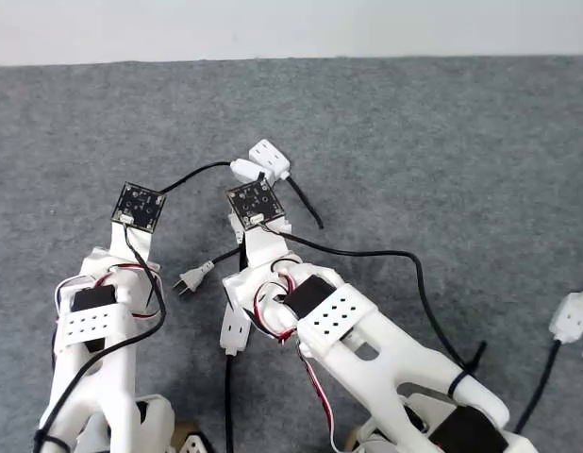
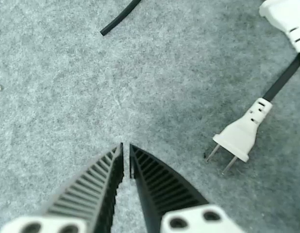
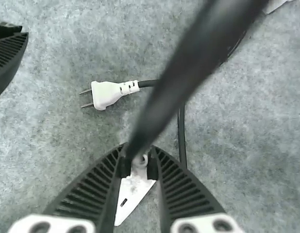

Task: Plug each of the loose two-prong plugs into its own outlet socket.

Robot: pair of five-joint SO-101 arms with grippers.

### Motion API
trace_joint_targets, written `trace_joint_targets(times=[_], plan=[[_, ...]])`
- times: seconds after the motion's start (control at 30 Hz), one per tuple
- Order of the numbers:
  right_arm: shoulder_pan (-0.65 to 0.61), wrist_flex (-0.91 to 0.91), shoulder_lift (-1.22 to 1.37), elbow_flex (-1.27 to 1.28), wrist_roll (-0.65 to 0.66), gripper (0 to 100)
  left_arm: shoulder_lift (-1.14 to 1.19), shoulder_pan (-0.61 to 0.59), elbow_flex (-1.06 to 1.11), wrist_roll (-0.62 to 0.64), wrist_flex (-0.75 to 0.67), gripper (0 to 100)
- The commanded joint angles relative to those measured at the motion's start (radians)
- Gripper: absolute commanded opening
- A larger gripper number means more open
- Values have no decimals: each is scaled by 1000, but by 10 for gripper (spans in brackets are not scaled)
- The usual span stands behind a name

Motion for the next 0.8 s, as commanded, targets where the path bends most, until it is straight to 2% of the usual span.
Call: trace_joint_targets(times=[0.0,0.4,0.77], plan=[[2,19,2,8,-11,9,-25,-3,-21,-11,-20,13],[4,-13,-48,103,32,9,-25,-5,-19,-11,-20,13],[2,-134,-302,333,216,8,-25,-5,-19,-11,-20,13]])
